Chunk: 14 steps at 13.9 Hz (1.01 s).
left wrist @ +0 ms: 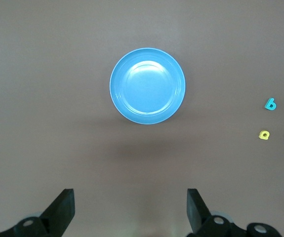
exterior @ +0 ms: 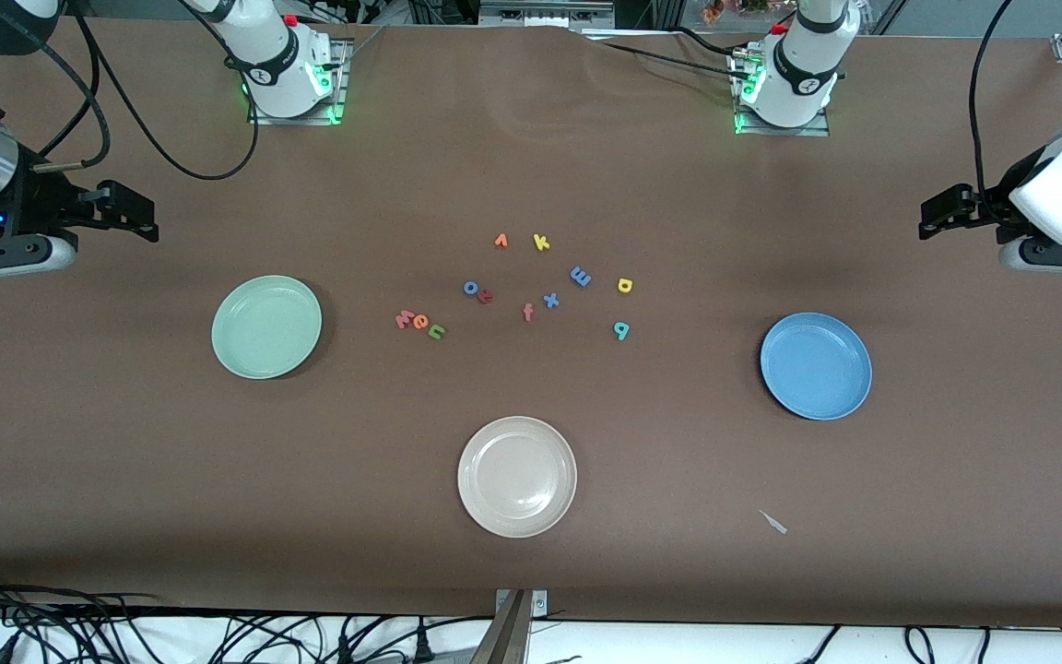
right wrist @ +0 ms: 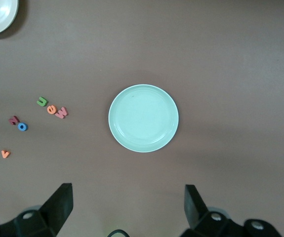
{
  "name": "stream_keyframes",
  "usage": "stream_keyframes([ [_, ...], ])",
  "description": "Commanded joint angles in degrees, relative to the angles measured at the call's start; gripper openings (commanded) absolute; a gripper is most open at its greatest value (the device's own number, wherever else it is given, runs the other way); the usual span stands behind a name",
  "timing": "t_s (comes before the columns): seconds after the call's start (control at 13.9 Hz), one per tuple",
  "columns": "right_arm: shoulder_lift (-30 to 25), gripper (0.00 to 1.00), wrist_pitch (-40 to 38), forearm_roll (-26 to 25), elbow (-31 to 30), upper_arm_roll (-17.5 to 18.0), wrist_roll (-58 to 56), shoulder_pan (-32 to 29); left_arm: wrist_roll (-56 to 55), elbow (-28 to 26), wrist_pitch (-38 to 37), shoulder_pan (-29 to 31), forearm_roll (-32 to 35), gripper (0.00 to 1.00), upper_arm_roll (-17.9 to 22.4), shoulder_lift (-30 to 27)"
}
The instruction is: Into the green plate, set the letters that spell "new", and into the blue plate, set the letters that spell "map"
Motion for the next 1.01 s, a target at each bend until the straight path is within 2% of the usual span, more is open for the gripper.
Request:
stream_keyframes([
  [0.0, -0.6, 1.0, 0.6, 1.5, -0.8, 0.0, -0.8, -0.1, 0.9, -0.6, 0.7, -0.2, 0.1, 1.0, 0.1, -0.3],
  [0.22, -0.6, 1.0, 0.7, 2.8, -0.7, -0.1, -0.8, -0.1, 1.0, -0.5, 2.1, -0.2, 0.0, 1.0, 0.1, 0.0],
  [0.94, -0.4, 1.0, 3.3, 2.2, -0.8, -1.3, -0.2, -0.2, 1.0, 0.2, 2.3, -0.5, 0.1, 1.0, 0.1, 0.4],
])
